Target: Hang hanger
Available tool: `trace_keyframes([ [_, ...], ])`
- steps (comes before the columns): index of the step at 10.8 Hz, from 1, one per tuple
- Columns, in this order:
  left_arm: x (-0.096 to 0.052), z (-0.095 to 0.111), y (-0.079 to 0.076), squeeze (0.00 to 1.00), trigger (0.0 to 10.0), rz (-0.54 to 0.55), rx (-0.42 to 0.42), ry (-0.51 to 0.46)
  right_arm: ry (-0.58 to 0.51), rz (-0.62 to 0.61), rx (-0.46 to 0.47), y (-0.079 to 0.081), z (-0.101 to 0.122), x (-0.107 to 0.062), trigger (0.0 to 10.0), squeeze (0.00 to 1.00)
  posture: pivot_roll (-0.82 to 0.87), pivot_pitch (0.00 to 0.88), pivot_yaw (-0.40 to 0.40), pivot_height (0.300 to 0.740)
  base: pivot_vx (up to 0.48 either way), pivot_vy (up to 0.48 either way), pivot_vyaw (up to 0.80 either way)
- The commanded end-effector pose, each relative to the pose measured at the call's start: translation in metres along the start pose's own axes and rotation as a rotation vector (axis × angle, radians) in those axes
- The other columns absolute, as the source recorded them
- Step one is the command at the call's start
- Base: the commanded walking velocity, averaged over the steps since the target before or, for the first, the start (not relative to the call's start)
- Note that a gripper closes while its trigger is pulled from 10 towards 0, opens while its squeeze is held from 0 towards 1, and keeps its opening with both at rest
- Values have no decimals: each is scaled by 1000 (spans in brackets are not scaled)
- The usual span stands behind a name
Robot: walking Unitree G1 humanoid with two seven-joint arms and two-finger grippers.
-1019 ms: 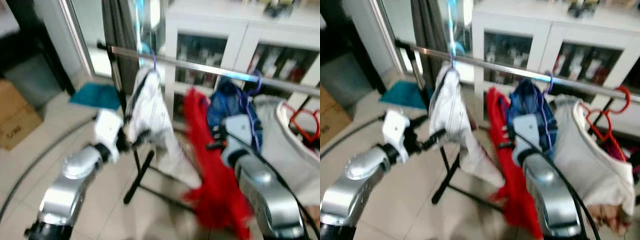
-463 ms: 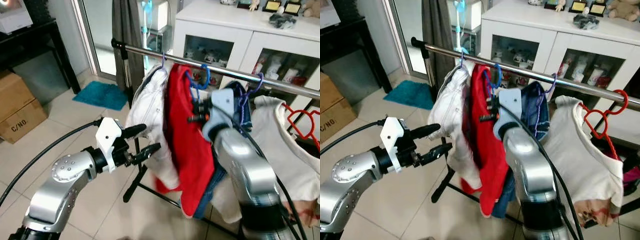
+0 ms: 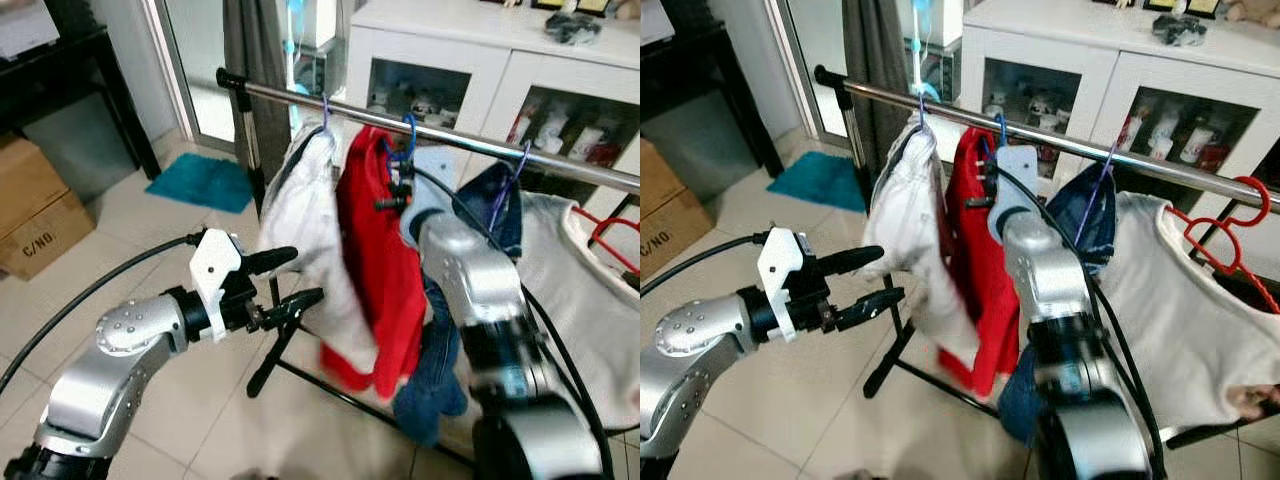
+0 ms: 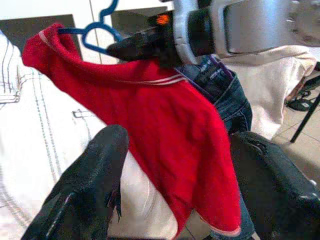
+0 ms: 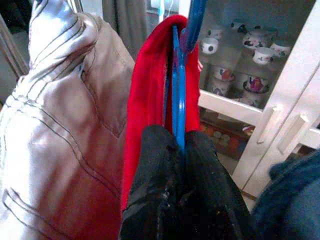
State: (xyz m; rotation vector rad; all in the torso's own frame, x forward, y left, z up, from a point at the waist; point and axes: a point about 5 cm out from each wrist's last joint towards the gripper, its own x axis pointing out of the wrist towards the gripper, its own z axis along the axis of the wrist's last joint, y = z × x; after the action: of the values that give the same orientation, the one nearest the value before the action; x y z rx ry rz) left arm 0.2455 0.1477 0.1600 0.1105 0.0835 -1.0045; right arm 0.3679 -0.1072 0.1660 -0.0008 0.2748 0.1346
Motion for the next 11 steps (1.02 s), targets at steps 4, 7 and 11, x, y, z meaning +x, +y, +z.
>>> trace_keyframes([
  [4,-3,4,2,0,10000,5,11,0,49,20,21,-1,-2,14,10000,0,-75,0,22,740,0,0,0],
  [7,-1,5,3,0,10000,7,11,-2,38,74,40,7,1,18,10000,180,-79,0,21,740,0,0,0],
  [11,5,6,4,0,10000,40,4,-37,-235,273,251,0,28,-12,10000,1000,-90,0,23,740,0,0,0],
])
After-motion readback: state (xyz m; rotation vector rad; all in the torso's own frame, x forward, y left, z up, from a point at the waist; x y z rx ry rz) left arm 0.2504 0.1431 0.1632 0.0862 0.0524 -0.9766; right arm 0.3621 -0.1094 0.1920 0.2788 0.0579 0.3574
